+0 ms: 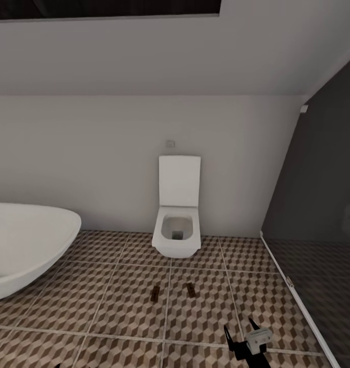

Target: Take the four mousetraps from the cabinet in the bathroom and place them on the bathroom floor. Make sure all four end up on the same floor surface, and ensure that at least two of them are either under or directly next to the same bathroom sink.

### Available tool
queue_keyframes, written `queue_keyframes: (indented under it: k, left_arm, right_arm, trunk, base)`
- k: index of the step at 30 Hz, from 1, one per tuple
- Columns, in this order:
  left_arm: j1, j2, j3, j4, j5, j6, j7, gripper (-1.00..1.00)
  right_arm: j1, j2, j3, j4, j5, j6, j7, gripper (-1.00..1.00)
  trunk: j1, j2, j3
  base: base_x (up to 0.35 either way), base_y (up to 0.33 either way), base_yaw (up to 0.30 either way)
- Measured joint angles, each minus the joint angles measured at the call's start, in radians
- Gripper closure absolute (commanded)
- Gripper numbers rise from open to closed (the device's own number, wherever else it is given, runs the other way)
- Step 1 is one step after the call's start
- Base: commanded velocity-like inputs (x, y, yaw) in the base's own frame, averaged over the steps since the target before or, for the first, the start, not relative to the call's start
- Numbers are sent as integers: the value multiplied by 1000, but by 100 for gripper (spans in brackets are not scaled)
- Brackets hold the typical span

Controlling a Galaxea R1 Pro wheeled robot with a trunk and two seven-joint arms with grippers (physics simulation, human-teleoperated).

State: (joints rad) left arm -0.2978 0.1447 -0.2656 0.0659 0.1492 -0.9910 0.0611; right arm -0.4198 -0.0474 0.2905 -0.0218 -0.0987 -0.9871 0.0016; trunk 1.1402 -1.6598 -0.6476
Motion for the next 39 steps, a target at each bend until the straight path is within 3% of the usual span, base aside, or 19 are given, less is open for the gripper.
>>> queue_keyframes:
  k: [39]
  left_arm:
    - [0,-6,0,3,0,1,1,-100]
  right_arm:
    - [0,6,-1,2,1,0,-3,-100]
  trunk:
    - [-150,273,122]
  base:
    - [0,0,0]
